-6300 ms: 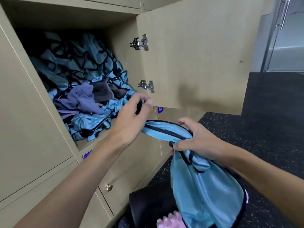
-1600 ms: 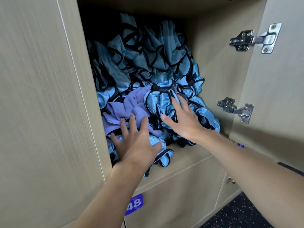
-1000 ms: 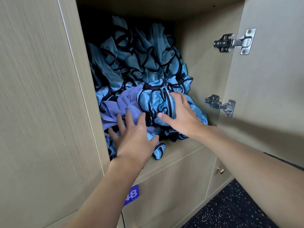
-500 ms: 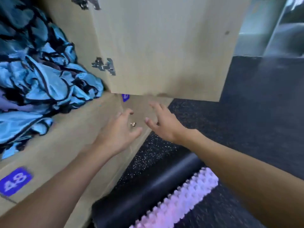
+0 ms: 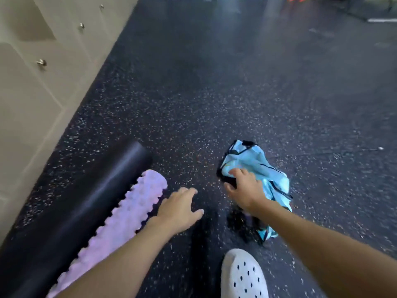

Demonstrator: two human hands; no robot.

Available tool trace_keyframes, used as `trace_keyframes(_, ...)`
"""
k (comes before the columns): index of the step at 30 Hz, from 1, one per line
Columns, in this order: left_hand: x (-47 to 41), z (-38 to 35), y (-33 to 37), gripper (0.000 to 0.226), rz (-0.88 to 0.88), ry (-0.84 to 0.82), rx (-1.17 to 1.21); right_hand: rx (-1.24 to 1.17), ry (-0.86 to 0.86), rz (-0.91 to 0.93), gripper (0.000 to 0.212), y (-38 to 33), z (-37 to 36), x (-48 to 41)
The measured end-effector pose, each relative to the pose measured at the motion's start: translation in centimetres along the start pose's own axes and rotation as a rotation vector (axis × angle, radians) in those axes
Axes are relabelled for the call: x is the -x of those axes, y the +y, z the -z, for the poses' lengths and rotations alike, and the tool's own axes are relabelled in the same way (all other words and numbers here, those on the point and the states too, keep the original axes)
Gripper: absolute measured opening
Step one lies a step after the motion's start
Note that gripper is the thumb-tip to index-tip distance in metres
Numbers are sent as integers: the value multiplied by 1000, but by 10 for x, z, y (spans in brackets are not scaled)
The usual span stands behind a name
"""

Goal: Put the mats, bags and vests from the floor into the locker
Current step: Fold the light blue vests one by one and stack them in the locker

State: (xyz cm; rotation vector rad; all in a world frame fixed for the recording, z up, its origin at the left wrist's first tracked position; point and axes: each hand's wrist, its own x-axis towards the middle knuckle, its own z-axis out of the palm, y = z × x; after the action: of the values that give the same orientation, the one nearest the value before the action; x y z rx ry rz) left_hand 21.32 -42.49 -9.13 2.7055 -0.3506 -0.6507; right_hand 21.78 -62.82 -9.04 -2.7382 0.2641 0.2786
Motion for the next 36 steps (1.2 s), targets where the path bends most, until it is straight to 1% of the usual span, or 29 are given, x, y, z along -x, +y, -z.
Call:
trace_keyframes(2, -19, -38, 6, 69, 10, -111, -32, 56, 35, -71, 41, 32, -9, -8)
trace_keyframes(4, -32, -67, 6, 78, 36, -191, -74, 64, 80, -110, 46, 52, -16, -17)
trace_keyframes(6, -42, -90, 3, 85, 71, -237, -102, 81, 126, -84, 50, 65, -23, -27)
trace_keyframes(9, -49, -110, -2, 95, 90, -262, -208, 193, 242, 18, 49, 73, -31, -44)
trace_keyframes(11, -49, -114, -4, 99, 84, -244, -255, 297, 292, 28, 56, 74, -31, -57)
trace_keyframes(13, -51, -113, -5, 100, 79, -236, -270, 396, 245, -35, 72, 76, -29, -69)
trace_keyframes(14, -52, -111, -4, 101, 81, -237, -273, 430, 219, -77, 74, 78, -27, -74)
trace_keyframes(15, -53, -109, -2, 101, 86, -243, -278, 442, 206, -114, 67, 80, -25, -77)
trace_keyframes(18, -54, -103, 3, 100, 96, -265, -293, 378, 182, -171, 17, 80, -17, -75)
trace_keyframes(19, -55, -102, 4, 97, 95, -268, -296, 363, 173, -163, 12, 78, -15, -73)
trace_keyframes(21, -57, -97, 4, 92, 92, -274, -287, 341, 165, -145, 16, 73, -10, -69)
trace_keyframes(23, -59, -91, 5, 88, 95, -267, -252, 253, 205, -133, 17, 69, -2, -67)
trace_keyframes(25, -58, -79, 9, 86, 89, -225, -202, 87, 246, -89, 17, 64, 9, -65)
trace_keyframes(27, -55, -61, 16, 85, 42, -146, -133, -161, 227, -37, 19, 54, 27, -61)
trace_keyframes(29, -49, -35, 26, 86, -31, -43, -47, -304, 206, 19, 19, 40, 52, -56)
trace_keyframes(34, -20, 55, 57, 88, -178, 269, 218, -397, 158, 183, 22, -6, 128, -23)
trace_keyframes(36, -5, 91, 63, 90, -225, 362, 299, -424, 142, 260, 24, -27, 155, -4)
